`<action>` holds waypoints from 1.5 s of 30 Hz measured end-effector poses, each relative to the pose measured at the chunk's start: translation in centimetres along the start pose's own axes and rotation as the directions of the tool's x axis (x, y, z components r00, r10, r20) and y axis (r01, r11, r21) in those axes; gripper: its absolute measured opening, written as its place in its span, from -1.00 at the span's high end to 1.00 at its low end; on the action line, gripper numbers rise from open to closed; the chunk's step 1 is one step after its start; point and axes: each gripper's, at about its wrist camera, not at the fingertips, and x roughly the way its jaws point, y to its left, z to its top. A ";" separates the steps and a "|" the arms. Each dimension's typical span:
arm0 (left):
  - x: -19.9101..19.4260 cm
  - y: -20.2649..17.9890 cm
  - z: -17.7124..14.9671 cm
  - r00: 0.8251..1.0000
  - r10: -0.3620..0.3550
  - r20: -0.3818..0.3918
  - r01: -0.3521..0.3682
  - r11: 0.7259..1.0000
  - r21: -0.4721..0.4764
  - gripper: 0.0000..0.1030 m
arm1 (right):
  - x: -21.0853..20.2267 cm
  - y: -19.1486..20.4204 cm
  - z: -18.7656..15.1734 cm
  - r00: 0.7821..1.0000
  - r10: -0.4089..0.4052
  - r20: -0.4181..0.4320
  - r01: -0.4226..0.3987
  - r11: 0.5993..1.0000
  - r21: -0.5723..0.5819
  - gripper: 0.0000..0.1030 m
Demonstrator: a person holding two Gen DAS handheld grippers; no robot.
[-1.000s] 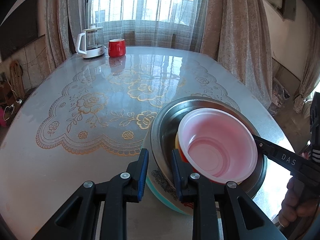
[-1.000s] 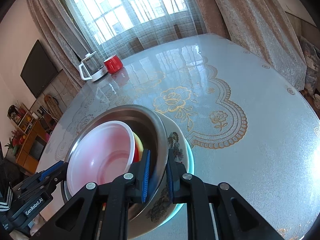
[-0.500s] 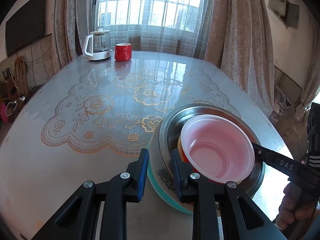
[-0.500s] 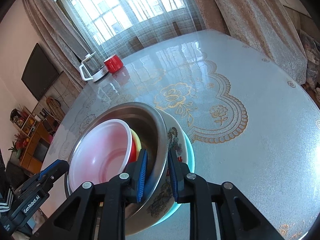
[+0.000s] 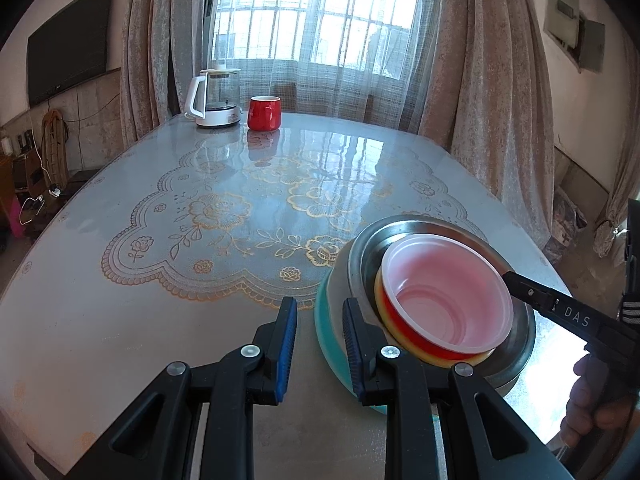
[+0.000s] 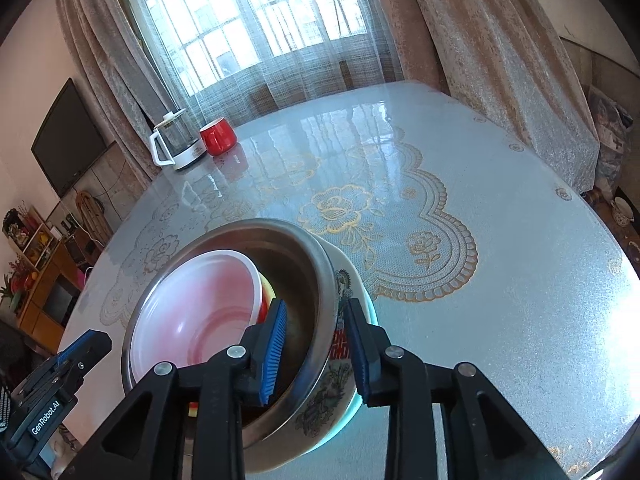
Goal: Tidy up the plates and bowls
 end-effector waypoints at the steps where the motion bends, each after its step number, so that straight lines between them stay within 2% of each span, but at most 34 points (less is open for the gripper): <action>1: 0.0 0.2 -0.1 1.000 0.000 -0.004 0.000 1.000 -0.008 0.53 | -0.1 0.3 0.1 1.000 -0.005 0.005 0.005 1.000 -0.011 0.39; 6: -0.4 1.0 -0.4 1.000 0.009 -0.005 -0.009 1.000 -0.029 0.53 | -0.2 1.2 0.0 0.999 -0.044 0.024 0.045 0.998 -0.051 0.34; 12: -0.8 1.1 -0.6 1.000 0.017 0.007 -0.017 0.999 -0.029 0.53 | -0.5 1.0 0.1 0.996 -0.078 0.040 0.080 0.996 -0.039 0.29; 16: -0.9 0.9 -0.8 0.999 0.035 0.011 -0.035 0.999 -0.021 0.44 | -2.0 1.1 0.1 0.989 -0.113 0.093 0.117 0.992 -0.047 0.28; 19: -1.2 0.9 -0.9 1.000 0.021 0.011 -0.021 0.999 -0.031 0.39 | -3.1 1.2 0.1 0.984 -0.126 0.124 0.133 0.990 -0.051 0.26; 26: -2.3 0.3 -1.4 0.998 0.055 0.030 -0.055 0.998 -0.020 0.23 | -5.0 3.1 -1.0 0.978 -0.111 0.177 0.132 0.985 -0.114 0.25; 35: -3.6 0.4 -2.5 0.994 0.105 0.041 -0.103 0.994 -0.030 0.16 | -5.7 5.1 -3.5 0.975 -0.105 0.193 0.135 0.979 -0.151 0.24; 45: -4.7 0.5 -3.1 0.987 0.146 0.063 -0.144 0.989 -0.047 0.12 | -6.0 6.7 -4.4 0.976 -0.082 0.202 0.119 0.976 -0.182 0.23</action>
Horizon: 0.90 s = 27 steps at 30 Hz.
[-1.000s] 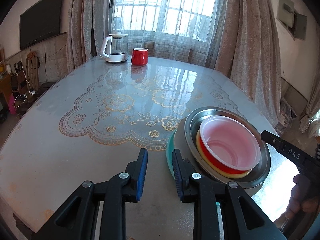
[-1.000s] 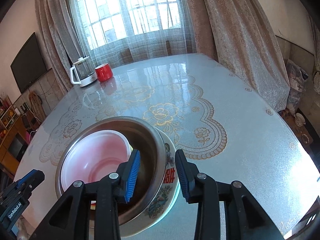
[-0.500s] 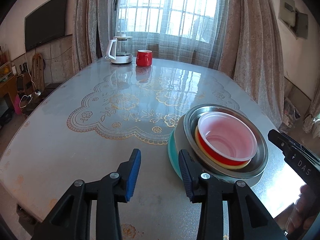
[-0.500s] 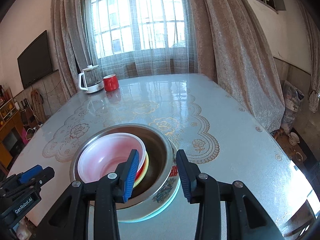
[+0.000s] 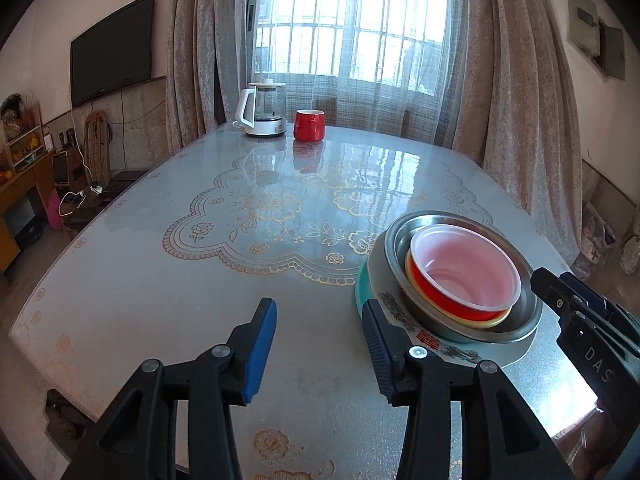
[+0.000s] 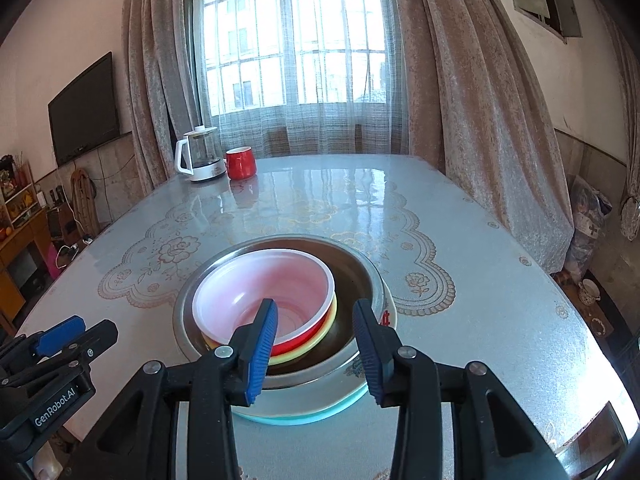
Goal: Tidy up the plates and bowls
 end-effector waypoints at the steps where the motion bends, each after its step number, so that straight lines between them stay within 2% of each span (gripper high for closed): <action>1: -0.1 0.0 0.0 1.000 0.002 0.003 -0.002 1.000 0.000 0.11 | 0.0 0.1 0.0 1.000 0.002 0.001 -0.002 1.000 -0.002 0.23; 10: -0.7 -0.4 0.4 0.998 0.039 0.043 -0.040 0.999 0.026 0.02 | 0.5 0.3 -0.1 1.000 0.014 -0.006 -0.014 1.000 0.003 0.22; 27: -1.0 -0.5 1.0 0.996 0.044 0.076 -0.046 0.998 0.035 -0.14 | 1.0 1.5 0.4 0.999 0.035 0.009 -0.034 0.999 -0.018 0.22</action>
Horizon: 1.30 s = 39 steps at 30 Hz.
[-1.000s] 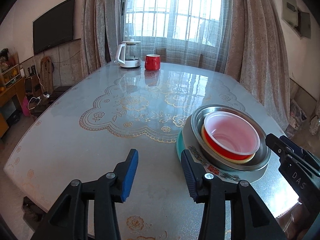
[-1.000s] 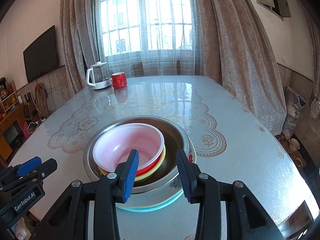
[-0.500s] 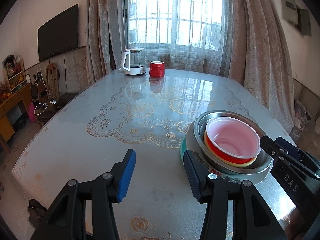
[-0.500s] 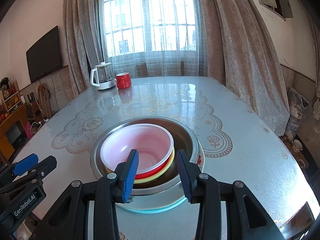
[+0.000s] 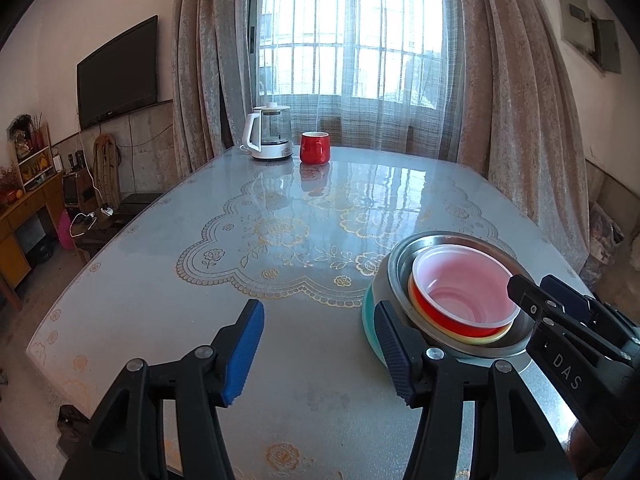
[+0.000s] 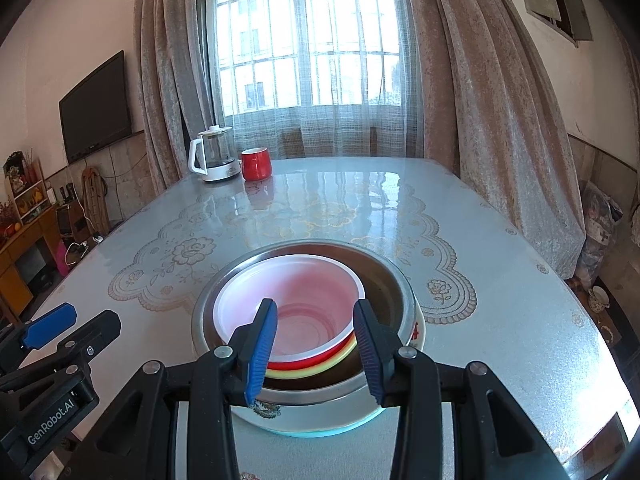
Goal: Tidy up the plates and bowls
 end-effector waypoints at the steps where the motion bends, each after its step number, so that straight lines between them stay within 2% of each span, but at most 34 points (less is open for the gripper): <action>1: 0.0 0.0 0.0 1.000 0.001 0.002 -0.001 1.000 -0.001 -0.15 | 0.1 0.1 0.1 1.000 0.002 0.001 -0.002 1.000 -0.003 0.22; 19: 0.6 -0.1 0.5 1.000 0.014 0.006 -0.014 1.000 0.000 -0.23 | 1.4 -0.1 0.4 1.000 0.013 -0.008 -0.013 1.000 0.003 0.22; 39: 1.1 -0.1 0.7 0.999 0.026 0.021 -0.026 1.000 -0.010 -0.30 | 2.0 -1.4 0.4 1.000 -0.011 -0.015 0.012 0.999 0.034 0.22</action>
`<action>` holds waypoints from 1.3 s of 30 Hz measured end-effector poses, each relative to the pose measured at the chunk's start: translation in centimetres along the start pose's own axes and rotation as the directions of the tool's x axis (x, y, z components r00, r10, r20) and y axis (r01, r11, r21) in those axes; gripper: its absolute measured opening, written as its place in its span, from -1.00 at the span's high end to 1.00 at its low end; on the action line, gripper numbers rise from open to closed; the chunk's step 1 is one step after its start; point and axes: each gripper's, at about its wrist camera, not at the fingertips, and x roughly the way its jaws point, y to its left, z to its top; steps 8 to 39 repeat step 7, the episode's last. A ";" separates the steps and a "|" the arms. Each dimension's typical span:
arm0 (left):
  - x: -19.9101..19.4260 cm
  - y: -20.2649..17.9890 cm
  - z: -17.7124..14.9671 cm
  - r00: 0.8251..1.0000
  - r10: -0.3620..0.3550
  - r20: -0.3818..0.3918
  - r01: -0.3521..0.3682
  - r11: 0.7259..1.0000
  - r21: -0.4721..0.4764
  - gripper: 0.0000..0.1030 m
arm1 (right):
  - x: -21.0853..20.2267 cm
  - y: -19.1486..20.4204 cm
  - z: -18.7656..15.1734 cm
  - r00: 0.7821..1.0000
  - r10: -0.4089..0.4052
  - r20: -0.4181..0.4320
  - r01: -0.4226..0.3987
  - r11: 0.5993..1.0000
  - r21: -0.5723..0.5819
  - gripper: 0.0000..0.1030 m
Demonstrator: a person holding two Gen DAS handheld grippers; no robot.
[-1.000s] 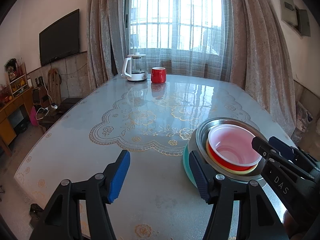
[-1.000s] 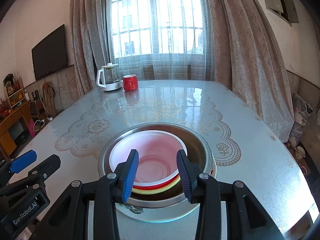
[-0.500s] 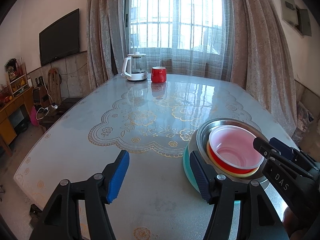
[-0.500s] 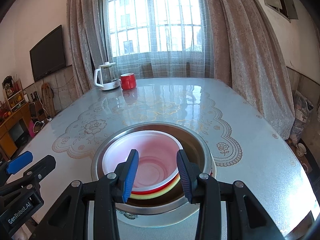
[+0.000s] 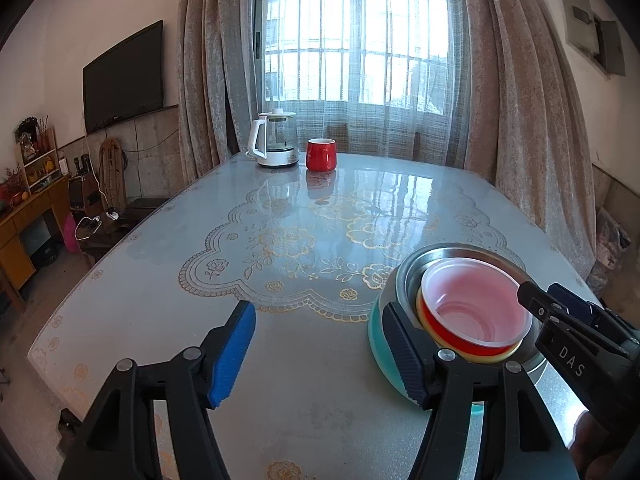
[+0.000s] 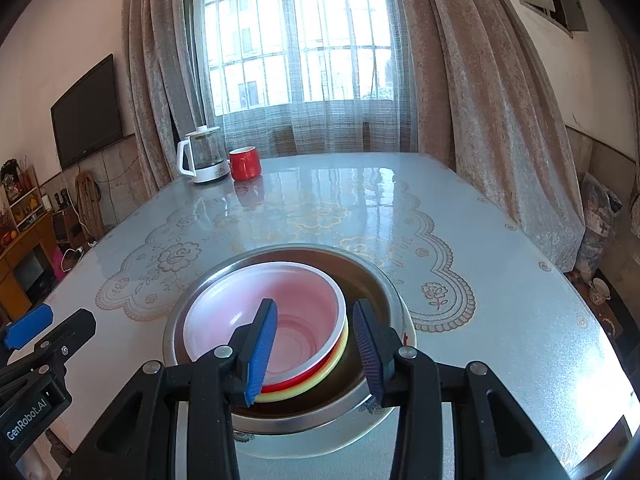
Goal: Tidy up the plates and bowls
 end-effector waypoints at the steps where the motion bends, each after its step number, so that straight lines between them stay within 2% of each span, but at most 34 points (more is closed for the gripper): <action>1: 0.0 0.0 0.0 1.000 0.001 0.000 -0.001 1.000 -0.001 -0.30 | 0.0 0.0 0.0 1.000 -0.001 -0.001 0.001 1.000 0.002 0.22; 39: 0.2 -0.1 -0.1 1.000 -0.012 -0.004 0.012 1.000 0.005 -0.29 | -0.3 -0.6 0.2 1.000 -0.004 0.009 0.004 1.000 0.013 0.22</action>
